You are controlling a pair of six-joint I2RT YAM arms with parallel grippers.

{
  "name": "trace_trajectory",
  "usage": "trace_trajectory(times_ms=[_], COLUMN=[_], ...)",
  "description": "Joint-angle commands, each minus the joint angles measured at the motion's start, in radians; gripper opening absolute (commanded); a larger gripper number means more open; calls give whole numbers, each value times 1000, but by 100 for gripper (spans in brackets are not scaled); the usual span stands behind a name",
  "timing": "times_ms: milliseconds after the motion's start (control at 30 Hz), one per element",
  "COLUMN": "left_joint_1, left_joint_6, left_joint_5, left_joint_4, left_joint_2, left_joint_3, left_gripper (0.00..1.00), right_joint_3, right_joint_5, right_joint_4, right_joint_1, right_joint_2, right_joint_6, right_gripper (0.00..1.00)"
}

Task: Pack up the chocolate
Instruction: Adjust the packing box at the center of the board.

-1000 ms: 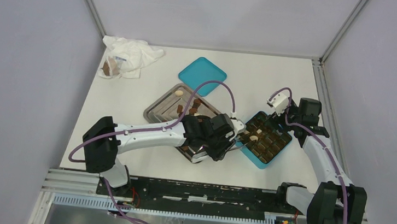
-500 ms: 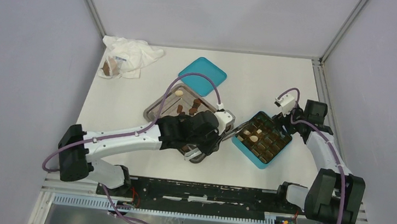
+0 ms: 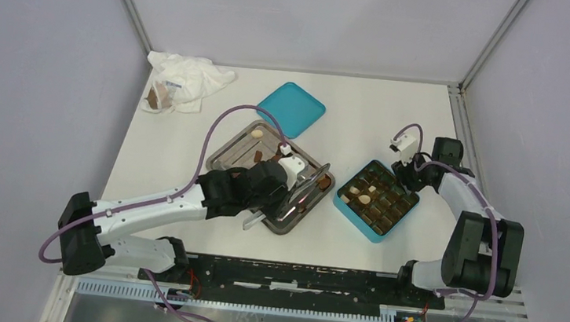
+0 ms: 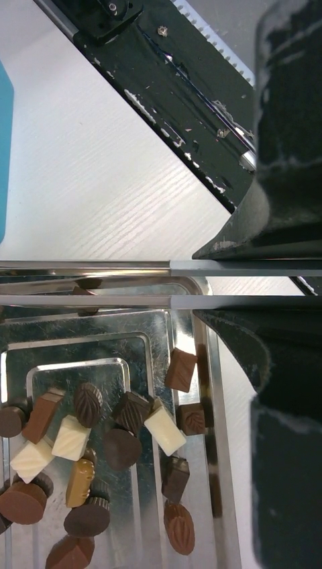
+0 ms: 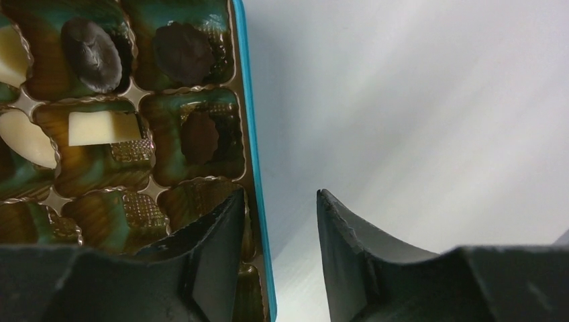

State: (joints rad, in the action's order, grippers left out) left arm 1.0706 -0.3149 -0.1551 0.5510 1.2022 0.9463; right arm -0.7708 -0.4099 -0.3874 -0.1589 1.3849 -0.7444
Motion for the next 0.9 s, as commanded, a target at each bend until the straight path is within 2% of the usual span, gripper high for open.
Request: trace_trajectory(times_ms=[0, 133, 233, 367, 633, 867], left_joint_1=[-5, -6, -6, -7, -8, -9], left_joint_6=[-37, -43, -46, -50, -49, -46], left_joint_5=[-15, -17, -24, -29, -44, -63], left_joint_4=[-43, -41, -32, -23, -22, -14], left_joint_2=[-57, -74, -84, -96, -110, -119], left_joint_3=[-13, -24, -24, -25, -23, -24], left_gripper=[31, 31, 31, 31, 31, 31], right_joint_3=[-50, -47, -35, -1, 105, 126], right_joint_5=[-9, 27, 35, 26, -41, -61], right_joint_4=[-41, -40, -32, 8, 131, 136], right_joint_1=[17, 35, 39, 39, 41, 42], right_joint_2=[42, 50, 19, -100, -395, -435], right_joint_6=[-58, -91, -112, -135, -177, -197], right_gripper=[44, 18, 5, 1, 0, 0])
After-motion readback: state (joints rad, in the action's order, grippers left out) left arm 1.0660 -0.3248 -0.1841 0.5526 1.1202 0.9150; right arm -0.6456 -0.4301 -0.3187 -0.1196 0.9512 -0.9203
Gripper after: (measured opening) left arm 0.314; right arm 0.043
